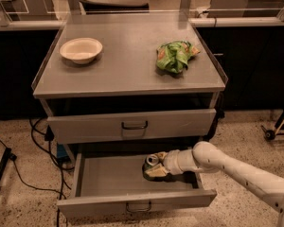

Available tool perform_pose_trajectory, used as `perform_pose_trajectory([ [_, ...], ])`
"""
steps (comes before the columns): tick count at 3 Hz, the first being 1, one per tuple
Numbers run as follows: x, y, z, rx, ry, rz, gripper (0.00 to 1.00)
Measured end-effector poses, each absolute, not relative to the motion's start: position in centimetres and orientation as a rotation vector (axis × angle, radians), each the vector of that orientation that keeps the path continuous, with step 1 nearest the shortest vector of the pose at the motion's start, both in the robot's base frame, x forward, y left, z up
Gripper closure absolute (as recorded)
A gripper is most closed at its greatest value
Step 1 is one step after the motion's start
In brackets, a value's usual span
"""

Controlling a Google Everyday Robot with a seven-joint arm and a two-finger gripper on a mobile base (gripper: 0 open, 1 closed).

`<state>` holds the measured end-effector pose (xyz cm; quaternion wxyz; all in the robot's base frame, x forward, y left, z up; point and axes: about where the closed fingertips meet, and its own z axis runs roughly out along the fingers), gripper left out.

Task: Pick green can from middle drawer and place on counter

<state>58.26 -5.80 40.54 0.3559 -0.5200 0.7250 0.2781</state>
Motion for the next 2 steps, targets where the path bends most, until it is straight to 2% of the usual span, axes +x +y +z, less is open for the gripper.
perform_pose_trajectory([
  [1, 58.3, -5.8, 40.5, -1.344, 1.872, 0.718, 1.0],
  [2, 57.7, -6.2, 42.0, -1.397, 1.849, 0.723, 1.0],
])
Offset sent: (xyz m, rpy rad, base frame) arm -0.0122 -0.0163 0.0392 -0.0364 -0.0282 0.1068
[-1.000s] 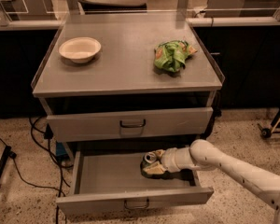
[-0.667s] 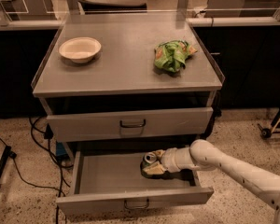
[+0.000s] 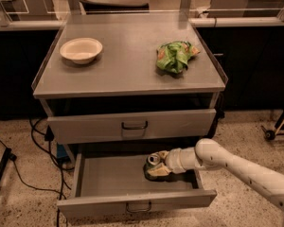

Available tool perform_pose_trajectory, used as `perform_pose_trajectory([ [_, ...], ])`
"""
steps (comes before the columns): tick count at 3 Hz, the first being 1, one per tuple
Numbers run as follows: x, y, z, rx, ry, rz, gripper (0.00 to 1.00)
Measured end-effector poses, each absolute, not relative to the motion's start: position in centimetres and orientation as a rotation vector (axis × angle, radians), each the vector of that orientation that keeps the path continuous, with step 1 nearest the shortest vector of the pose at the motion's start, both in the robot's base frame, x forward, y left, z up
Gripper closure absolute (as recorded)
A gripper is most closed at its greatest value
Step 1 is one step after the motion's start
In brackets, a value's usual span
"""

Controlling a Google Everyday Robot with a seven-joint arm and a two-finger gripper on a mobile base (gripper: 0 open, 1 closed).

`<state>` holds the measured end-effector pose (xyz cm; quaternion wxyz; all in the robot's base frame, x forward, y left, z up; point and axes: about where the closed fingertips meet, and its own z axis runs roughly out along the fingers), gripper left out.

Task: Pick green can from middle drawer and place on counter

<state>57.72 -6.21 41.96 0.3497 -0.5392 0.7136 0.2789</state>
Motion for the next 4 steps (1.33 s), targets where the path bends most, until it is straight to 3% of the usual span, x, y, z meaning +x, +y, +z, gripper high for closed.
perform_pose_trajectory([
  [2, 54.5, -8.0, 52.9, -1.436, 1.822, 0.711, 1.0],
  [3, 54.8, -6.4, 62.5, -1.435, 1.746, 0.632, 1.0],
  [4, 54.8, -6.4, 62.5, -1.435, 1.746, 0.632, 1.0],
])
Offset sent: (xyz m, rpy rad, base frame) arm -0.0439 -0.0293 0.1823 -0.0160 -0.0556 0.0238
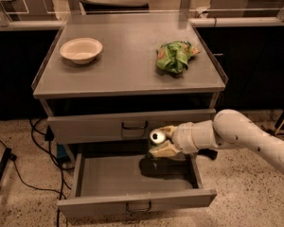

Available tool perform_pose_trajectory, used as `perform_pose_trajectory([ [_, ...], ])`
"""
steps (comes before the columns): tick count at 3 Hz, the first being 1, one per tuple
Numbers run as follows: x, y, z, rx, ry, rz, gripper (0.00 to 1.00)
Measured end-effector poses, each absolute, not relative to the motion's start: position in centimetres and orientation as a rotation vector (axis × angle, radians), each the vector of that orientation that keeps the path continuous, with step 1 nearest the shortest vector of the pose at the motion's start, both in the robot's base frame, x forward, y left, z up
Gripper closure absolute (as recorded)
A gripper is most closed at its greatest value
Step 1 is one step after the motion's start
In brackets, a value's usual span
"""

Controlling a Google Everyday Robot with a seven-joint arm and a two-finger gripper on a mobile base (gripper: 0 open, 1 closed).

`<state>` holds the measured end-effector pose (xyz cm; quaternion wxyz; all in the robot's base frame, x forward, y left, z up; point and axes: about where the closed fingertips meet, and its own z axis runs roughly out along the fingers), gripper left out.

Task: Pick green can from middle drawer and place on counter

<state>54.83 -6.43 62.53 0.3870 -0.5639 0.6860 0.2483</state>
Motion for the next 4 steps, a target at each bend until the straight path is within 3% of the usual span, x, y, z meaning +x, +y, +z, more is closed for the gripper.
perform_pose_trajectory([
  [2, 52.8, -6.6, 69.5, -1.451, 1.793, 0.639, 1.0],
  [4, 50.3, -3.8, 87.2, -1.495, 1.638, 0.533, 1.0],
])
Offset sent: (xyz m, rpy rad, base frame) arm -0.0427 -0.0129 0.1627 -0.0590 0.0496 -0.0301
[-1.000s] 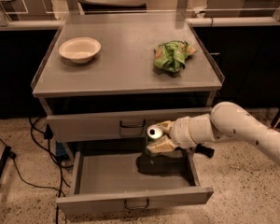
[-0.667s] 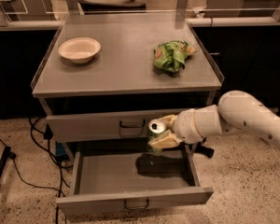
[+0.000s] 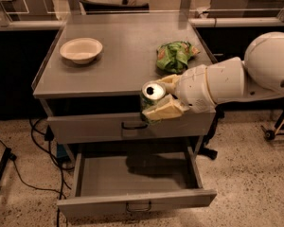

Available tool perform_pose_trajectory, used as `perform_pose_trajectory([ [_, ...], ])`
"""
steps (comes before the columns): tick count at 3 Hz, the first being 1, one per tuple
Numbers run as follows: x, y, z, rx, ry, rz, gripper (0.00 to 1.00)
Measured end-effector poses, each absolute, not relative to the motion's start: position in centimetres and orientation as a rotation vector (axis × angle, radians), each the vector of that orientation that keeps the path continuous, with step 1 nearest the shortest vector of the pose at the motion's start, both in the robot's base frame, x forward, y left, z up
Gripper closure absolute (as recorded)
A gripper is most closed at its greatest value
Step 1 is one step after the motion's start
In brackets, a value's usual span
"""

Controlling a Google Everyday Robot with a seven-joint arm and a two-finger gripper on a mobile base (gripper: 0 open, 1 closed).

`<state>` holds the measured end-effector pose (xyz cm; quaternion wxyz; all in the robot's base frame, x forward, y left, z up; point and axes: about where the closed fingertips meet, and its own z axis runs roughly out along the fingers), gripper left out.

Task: Pick green can from middle drawer and place on counter

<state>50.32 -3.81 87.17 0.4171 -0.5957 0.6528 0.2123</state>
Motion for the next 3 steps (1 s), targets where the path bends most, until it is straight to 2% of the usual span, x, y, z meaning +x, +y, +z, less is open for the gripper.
perform_pose_trajectory([
  [1, 50.3, -3.7, 87.3, -1.498, 1.638, 0.533, 1.0],
  [3, 55.4, -0.2, 95.1, -1.473, 1.616, 0.534, 1.0],
])
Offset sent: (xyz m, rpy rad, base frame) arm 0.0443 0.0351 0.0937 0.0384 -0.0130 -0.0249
